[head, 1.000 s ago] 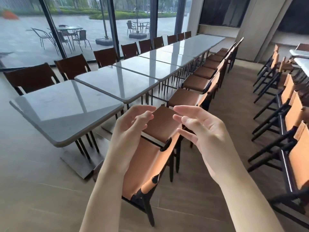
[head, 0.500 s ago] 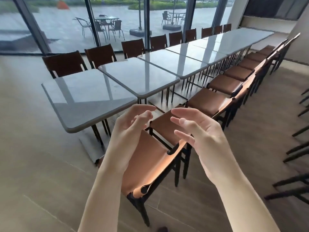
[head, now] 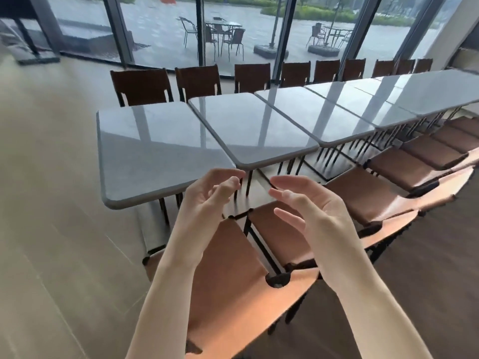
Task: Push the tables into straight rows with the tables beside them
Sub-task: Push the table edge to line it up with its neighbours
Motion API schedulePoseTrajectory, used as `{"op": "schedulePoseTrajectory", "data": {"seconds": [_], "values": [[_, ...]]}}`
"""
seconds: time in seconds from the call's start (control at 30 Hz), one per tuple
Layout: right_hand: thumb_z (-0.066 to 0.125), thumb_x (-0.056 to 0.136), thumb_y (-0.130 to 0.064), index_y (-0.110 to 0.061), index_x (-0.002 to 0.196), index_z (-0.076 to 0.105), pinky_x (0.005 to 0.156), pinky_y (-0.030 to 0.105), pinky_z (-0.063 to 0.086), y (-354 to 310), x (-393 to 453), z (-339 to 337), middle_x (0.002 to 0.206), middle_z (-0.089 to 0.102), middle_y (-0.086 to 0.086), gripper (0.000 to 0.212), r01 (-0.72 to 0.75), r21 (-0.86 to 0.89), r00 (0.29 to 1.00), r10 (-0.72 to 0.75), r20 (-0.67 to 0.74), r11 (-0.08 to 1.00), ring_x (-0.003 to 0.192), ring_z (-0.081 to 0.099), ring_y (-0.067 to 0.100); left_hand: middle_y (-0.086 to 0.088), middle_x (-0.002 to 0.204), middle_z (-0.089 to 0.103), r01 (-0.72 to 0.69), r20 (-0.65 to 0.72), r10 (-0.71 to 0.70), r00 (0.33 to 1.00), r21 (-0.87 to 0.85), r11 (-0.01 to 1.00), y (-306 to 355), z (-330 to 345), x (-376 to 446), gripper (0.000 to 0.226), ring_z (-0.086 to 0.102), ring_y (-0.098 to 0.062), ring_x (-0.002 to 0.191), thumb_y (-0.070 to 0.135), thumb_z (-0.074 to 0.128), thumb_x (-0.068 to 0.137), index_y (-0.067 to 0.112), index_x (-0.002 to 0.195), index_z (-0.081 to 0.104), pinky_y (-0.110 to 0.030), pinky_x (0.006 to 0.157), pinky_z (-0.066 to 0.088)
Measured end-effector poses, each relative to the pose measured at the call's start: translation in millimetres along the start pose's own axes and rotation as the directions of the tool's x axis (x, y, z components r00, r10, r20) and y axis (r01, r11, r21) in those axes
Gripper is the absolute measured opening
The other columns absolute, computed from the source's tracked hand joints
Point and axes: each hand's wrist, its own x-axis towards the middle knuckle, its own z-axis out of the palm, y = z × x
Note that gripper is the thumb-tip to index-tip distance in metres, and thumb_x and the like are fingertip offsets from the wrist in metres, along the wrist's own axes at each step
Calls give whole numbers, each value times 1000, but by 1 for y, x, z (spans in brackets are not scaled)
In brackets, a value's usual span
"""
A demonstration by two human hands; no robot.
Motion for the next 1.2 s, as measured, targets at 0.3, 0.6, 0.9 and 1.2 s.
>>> {"op": "schedulePoseTrajectory", "data": {"seconds": [0.3, 0.6, 0.9, 1.2], "values": [[64, 97, -18, -25, 104, 78, 99, 36, 52, 35, 128, 22, 109, 76, -7, 17, -58, 22, 982, 53, 179, 998, 113, 68, 8, 26, 86, 73, 101, -101, -87, 991, 145, 984, -38, -8, 87, 16, 65, 14, 87, 25, 58, 102, 34, 101, 71, -3, 75, 42], [60, 100, -14, -32, 109, 75, 101, 38, 52, 108, 252, 65, 102, 74, -23, 25, -98, -128, 957, 128, 260, 987, 108, 68, 3, 18, 132, 61, 197, -212, -99, 972, 513, 835, -112, -65, 161, 20, 52, 6, 122, 29, 60, 99, 29, 117, 69, -6, 96, 36], [60, 99, -15, -32, 127, 61, 107, 44, 40, 261, 391, 125, 142, 54, 5, 34, -11, -454, 927, 180, 329, 891, 124, 52, 20, 7, 161, 29, 405, -321, -248, 914, 756, 514, -282, -128, 246, 47, 33, -19, 146, 40, 68, 90, 29, 134, 56, -43, 121, 27], [66, 87, -57, -27, 159, 26, 124, 57, 10, 388, 509, 198, 170, 1, 13, 88, 537, -663, 724, 118, 679, 522, 156, 3, 34, 5, 168, 2, 241, -195, -315, 929, 964, 114, -411, -179, 330, 102, -1, -29, 156, 72, 70, 76, 34, 157, 21, -55, 124, -8]]}}
